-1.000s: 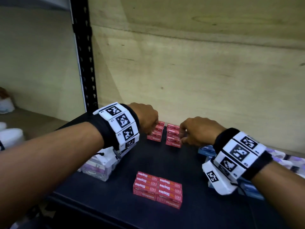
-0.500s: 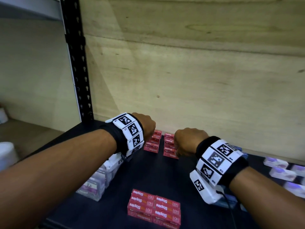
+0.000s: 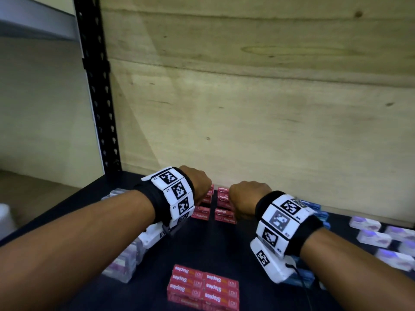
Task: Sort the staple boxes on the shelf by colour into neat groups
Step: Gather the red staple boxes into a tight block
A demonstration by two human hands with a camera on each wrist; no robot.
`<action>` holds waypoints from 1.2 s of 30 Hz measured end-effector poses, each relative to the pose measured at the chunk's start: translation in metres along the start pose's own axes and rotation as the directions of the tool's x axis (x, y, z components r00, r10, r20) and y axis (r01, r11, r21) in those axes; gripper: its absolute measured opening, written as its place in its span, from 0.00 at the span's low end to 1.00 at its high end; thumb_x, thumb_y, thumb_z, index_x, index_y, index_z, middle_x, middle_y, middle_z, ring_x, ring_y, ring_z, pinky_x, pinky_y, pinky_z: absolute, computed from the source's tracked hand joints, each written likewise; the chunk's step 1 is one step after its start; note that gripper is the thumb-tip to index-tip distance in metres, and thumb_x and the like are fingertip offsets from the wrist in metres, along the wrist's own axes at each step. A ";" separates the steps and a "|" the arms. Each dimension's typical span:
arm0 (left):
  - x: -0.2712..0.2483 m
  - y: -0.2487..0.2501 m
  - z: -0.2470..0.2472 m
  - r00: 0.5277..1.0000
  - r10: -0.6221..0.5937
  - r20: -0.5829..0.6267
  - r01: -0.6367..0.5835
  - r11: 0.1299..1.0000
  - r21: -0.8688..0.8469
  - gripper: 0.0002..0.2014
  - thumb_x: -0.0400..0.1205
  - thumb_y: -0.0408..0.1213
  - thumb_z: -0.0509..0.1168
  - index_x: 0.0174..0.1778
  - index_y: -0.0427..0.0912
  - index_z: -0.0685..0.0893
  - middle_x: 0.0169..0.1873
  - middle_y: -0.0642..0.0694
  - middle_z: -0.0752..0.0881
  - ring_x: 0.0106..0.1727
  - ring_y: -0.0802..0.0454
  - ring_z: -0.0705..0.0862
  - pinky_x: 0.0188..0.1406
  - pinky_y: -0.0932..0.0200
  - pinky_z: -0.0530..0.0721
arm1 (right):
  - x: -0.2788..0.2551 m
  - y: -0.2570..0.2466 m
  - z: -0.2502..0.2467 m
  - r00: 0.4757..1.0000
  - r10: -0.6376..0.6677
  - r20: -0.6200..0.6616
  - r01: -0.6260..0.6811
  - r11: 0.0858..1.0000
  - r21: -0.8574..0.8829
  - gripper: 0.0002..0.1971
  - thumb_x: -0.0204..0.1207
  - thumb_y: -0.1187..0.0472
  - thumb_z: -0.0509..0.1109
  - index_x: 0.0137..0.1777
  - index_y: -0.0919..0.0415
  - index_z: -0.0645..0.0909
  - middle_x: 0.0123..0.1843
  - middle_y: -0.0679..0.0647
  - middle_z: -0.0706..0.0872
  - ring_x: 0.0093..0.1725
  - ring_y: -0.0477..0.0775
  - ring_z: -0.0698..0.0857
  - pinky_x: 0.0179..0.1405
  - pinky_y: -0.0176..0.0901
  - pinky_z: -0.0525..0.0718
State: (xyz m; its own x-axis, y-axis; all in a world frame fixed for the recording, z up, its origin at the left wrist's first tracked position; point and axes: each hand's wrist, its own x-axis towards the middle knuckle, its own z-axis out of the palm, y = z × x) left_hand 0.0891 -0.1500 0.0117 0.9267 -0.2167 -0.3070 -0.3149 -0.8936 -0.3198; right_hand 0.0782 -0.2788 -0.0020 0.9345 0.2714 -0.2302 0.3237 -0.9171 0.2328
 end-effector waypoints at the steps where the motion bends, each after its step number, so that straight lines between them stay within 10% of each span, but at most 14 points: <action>1: -0.006 0.000 0.000 1.000 0.008 0.004 -0.008 1.000 -0.011 0.12 0.79 0.36 0.73 0.58 0.40 0.87 0.45 0.47 0.82 0.45 0.48 0.81 0.43 0.56 0.76 | -0.003 0.001 0.001 1.000 -0.008 -0.015 0.008 1.000 -0.009 0.02 0.78 0.62 0.70 0.46 0.57 0.79 0.36 0.50 0.78 0.36 0.53 0.80 0.40 0.45 0.78; 5: -0.027 -0.005 0.005 0.997 0.071 0.019 -0.070 0.995 -0.067 0.09 0.78 0.35 0.74 0.54 0.43 0.89 0.47 0.49 0.87 0.46 0.49 0.84 0.41 0.58 0.80 | -0.024 0.002 0.003 0.999 -0.052 0.000 0.052 0.999 -0.015 0.02 0.78 0.60 0.69 0.46 0.57 0.79 0.37 0.50 0.79 0.38 0.54 0.81 0.38 0.43 0.77; 10: -0.047 -0.004 0.014 0.981 0.179 0.078 -0.167 0.977 -0.133 0.10 0.81 0.32 0.71 0.57 0.36 0.87 0.43 0.49 0.84 0.29 0.61 0.75 0.14 0.78 0.70 | -0.054 -0.002 0.001 0.985 -0.133 0.110 0.131 0.991 0.025 0.09 0.80 0.60 0.67 0.55 0.56 0.86 0.51 0.52 0.88 0.51 0.55 0.87 0.45 0.43 0.82; 25: -0.084 -0.009 0.041 0.956 0.205 0.209 -0.138 0.946 -0.294 0.06 0.79 0.40 0.73 0.51 0.48 0.89 0.38 0.49 0.91 0.41 0.55 0.89 0.53 0.55 0.88 | -0.097 0.002 0.025 0.953 -0.279 0.120 0.248 0.943 0.221 0.09 0.76 0.44 0.74 0.51 0.45 0.84 0.41 0.39 0.85 0.39 0.36 0.81 0.40 0.36 0.77; 36: -0.090 -0.006 0.042 0.946 0.273 0.174 -0.187 0.900 -0.395 0.08 0.84 0.38 0.64 0.55 0.51 0.88 0.45 0.56 0.91 0.39 0.63 0.86 0.44 0.67 0.83 | -0.097 0.004 0.026 0.933 -0.326 0.154 0.284 0.927 0.246 0.08 0.79 0.44 0.69 0.54 0.43 0.84 0.45 0.37 0.87 0.43 0.36 0.82 0.50 0.38 0.82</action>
State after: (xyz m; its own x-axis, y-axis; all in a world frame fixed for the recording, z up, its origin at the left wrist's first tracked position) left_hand -0.0008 -0.1084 0.0037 0.7554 -0.3805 -0.5335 -0.3753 -0.9186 0.1238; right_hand -0.0146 -0.3165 -0.0030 0.7432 0.5074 -0.4362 0.5285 -0.8449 -0.0823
